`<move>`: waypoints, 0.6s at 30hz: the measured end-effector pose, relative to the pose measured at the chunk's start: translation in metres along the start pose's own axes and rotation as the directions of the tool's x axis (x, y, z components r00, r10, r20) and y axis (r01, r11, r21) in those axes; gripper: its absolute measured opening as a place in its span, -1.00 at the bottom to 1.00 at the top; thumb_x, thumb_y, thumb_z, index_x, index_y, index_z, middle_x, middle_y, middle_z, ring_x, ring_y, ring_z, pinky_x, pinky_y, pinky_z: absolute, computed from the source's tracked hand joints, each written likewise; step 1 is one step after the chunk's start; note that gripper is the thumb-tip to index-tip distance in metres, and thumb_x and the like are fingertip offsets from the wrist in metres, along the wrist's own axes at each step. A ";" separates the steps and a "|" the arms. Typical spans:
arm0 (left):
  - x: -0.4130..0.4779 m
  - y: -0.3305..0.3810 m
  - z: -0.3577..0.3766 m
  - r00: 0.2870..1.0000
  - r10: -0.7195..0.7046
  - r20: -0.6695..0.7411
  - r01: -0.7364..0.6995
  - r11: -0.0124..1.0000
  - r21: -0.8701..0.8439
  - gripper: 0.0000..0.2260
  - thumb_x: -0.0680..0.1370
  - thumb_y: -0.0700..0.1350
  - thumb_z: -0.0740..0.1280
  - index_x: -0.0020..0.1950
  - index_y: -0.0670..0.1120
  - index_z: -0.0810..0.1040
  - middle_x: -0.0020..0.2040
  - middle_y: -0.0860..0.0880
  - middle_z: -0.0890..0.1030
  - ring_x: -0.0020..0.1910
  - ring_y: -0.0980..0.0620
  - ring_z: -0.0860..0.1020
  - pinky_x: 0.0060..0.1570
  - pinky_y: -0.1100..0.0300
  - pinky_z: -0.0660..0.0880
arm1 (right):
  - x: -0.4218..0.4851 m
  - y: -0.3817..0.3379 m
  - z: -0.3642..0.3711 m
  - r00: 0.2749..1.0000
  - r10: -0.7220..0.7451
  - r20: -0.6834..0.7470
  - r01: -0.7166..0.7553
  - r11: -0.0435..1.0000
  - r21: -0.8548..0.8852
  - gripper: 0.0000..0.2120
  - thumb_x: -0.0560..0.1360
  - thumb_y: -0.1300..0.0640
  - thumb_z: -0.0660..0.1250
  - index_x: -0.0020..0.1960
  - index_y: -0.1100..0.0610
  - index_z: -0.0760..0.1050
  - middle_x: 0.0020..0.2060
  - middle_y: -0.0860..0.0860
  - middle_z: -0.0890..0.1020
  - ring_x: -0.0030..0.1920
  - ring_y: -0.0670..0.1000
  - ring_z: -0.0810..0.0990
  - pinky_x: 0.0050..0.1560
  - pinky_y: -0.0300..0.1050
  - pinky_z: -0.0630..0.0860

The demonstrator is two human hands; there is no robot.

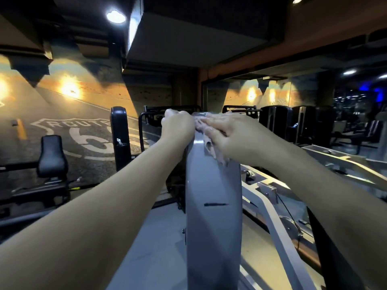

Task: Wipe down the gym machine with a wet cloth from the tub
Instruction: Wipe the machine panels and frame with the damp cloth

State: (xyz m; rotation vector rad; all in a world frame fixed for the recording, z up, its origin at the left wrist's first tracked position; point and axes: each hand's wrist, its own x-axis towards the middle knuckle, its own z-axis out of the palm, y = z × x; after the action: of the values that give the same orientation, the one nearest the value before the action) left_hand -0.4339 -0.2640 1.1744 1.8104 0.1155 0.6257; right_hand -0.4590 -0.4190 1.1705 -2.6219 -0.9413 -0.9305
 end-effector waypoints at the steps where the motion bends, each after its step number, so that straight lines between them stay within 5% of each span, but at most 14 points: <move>1: -0.003 -0.002 -0.002 1.000 -0.017 -0.011 0.016 0.997 -0.076 -0.65 0.67 -0.12 0.16 0.42 -0.19 0.46 -0.05 -0.08 0.56 -0.13 -0.05 0.56 -0.09 0.07 0.58 | 0.006 0.001 0.004 1.000 -0.005 -0.005 0.005 1.000 -0.006 -0.58 0.73 -0.06 0.07 0.55 -0.06 0.37 0.55 -0.12 0.36 0.57 -0.11 0.23 0.53 -0.22 0.10; 4: -0.021 -0.007 -0.009 0.991 -0.115 -0.064 0.095 0.962 -0.257 -0.72 0.63 -0.08 0.19 0.29 -0.12 0.51 -0.15 -0.06 0.56 -0.32 0.04 0.55 -0.39 0.21 0.45 | -0.008 -0.005 0.016 0.991 -0.135 -0.025 0.134 0.990 -0.040 -0.57 0.72 -0.02 0.05 0.54 0.03 0.40 0.54 0.00 0.40 0.56 0.02 0.30 0.57 -0.03 0.16; 6: -0.032 -0.005 -0.012 0.978 -0.157 -0.136 0.112 0.951 -0.287 -0.85 0.66 -0.09 0.21 0.01 -0.10 0.54 -0.25 -0.05 0.52 -0.45 0.06 0.49 -0.48 0.29 0.36 | -0.039 -0.010 0.029 0.947 -0.298 -0.120 0.285 0.952 -0.113 -0.54 0.69 -0.01 0.06 0.50 0.13 0.45 0.47 0.10 0.49 0.48 0.15 0.42 0.55 0.06 0.23; 10: -0.048 0.003 -0.003 0.951 -0.183 -0.248 0.094 0.938 -0.333 -0.82 0.66 -0.06 0.20 -0.09 -0.07 0.50 -0.17 -0.05 0.49 -0.24 -0.03 0.45 -0.30 0.15 0.35 | -0.064 0.007 0.038 0.862 -0.494 -0.114 0.474 0.865 -0.167 -0.49 0.67 -0.04 0.08 0.52 0.16 0.41 0.47 0.10 0.48 0.48 0.18 0.42 0.56 0.09 0.24; 14: -0.070 0.007 0.016 0.942 -0.109 -0.316 0.042 0.977 -0.209 -0.76 0.70 -0.03 0.16 0.07 -0.08 0.58 -0.19 0.02 0.60 -0.22 0.06 0.57 -0.18 0.17 0.53 | -0.019 0.024 0.017 0.917 -0.378 -0.129 0.379 0.925 -0.016 -0.54 0.69 -0.17 -0.03 0.29 0.00 0.54 0.22 -0.02 0.61 0.32 0.12 0.51 0.36 0.05 0.34; 18: -0.090 0.017 0.031 0.873 -0.113 -0.475 0.024 0.981 -0.191 -0.67 0.70 0.06 0.10 -0.02 -0.08 0.56 -0.18 -0.04 0.63 -0.18 0.00 0.60 -0.25 0.16 0.44 | -0.031 0.031 0.032 0.877 -0.441 -0.193 0.453 0.891 0.021 -0.55 0.66 -0.13 0.04 0.38 0.03 0.50 0.35 0.03 0.56 0.41 0.14 0.43 0.48 0.07 0.23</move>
State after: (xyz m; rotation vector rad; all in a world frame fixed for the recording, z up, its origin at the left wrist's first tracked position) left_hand -0.4998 -0.3311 1.1513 1.4362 0.4471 0.9985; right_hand -0.4421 -0.4466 1.1271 -2.2489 -1.5347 -1.1925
